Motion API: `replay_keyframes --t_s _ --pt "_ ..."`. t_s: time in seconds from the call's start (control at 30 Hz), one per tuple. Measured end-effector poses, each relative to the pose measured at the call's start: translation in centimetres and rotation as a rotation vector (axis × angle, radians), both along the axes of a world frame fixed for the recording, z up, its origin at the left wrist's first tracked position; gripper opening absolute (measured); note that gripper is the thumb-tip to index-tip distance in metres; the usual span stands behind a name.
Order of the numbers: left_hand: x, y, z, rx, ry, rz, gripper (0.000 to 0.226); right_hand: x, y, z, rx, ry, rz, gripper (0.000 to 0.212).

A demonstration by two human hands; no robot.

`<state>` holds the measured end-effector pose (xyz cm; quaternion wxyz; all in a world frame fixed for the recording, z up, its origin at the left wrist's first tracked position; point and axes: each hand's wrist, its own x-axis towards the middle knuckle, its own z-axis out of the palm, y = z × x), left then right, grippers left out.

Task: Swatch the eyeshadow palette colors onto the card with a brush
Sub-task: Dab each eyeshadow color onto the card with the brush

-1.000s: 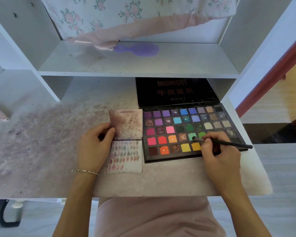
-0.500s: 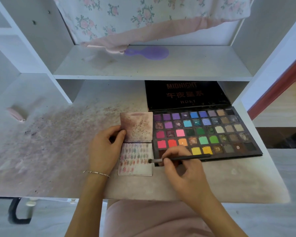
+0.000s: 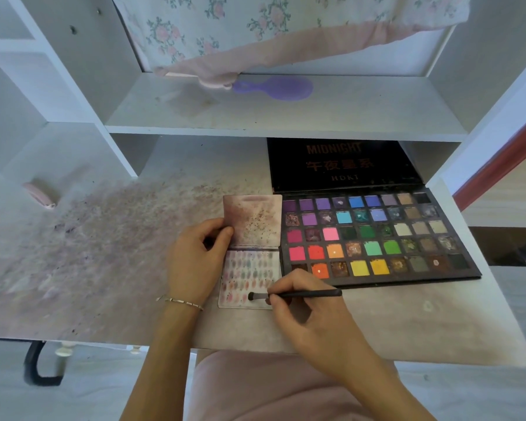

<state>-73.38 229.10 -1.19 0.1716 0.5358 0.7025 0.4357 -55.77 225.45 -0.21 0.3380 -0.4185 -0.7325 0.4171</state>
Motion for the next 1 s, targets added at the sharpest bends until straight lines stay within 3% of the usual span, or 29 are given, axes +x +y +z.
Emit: replay_keyframes --t_s 1.0 --pt "0.04 -0.18 0.25 -0.039 -0.013 0.006 0.016 0.21 0.10 -0.06 -0.019 -0.027 0.038 0.005"
